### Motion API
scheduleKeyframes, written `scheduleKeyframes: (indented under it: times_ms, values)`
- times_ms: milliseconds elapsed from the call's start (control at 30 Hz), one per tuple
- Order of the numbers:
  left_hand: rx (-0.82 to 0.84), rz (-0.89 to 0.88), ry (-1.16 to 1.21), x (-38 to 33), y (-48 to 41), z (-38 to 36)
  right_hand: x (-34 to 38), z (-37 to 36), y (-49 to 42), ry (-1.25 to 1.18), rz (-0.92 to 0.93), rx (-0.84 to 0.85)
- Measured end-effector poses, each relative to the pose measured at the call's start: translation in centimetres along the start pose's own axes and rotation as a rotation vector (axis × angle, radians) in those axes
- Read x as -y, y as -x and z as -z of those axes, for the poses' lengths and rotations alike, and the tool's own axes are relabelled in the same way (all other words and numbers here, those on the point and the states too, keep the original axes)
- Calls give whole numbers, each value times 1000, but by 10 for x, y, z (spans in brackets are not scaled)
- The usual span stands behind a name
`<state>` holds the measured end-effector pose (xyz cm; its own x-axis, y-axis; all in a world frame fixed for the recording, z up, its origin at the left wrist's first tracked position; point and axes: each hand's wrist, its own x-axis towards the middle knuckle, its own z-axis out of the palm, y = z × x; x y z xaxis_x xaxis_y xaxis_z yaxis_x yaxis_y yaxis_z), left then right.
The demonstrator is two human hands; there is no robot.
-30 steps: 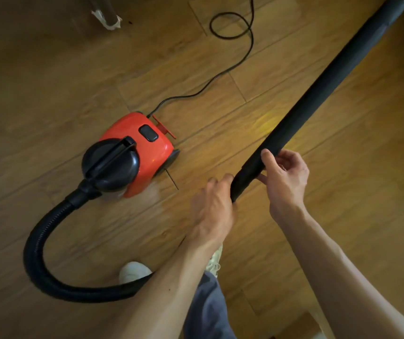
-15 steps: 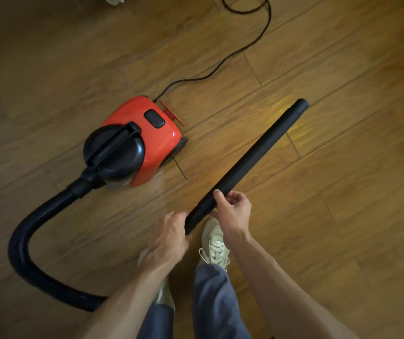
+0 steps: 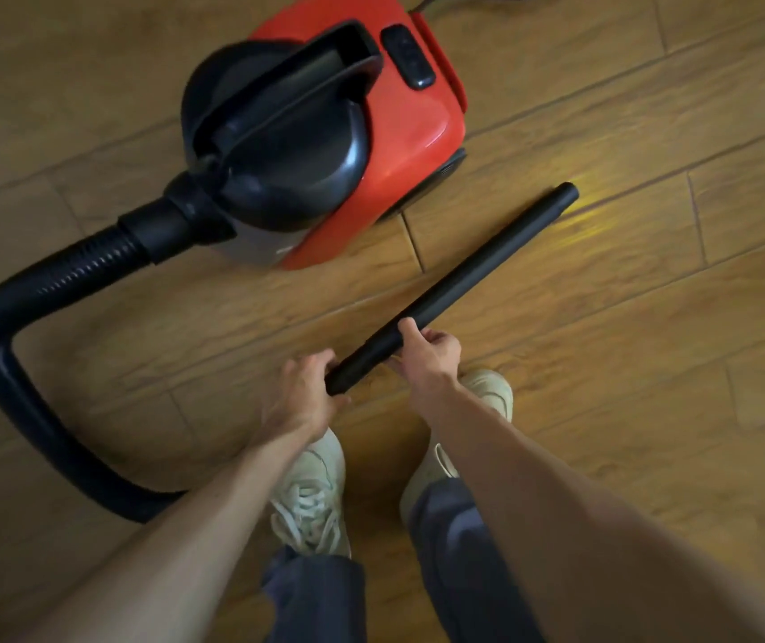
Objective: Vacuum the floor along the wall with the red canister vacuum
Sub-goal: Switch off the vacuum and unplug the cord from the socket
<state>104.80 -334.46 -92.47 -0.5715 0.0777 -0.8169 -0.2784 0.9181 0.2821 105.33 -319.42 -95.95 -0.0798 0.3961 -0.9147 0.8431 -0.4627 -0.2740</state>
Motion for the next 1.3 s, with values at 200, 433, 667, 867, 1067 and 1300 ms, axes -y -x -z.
scheduleKeyframes:
  times_ms: [200, 433, 667, 867, 1067, 1300]
  values:
    - [15, -28, -32, 28, -29, -11, -11, -23, -22, 39, -11, 61]
    - [57, -31, -1, 17, -5, 32, 33, -9, 15, 370, 120, 35]
    - [-49, -195, -69, -32, 68, 149, 100, 50, 131, 1098, 630, 179]
    - [-191, -370, -348, -82, 144, 245, 159, 85, 239, 1206, 810, 191]
    - [-250, -432, -439, -124, 223, 332, 206, 120, 350, 1221, 942, 114]
    - [-311, -471, -481, -176, 317, 410, 248, 172, 475, 1167, 1080, 14]
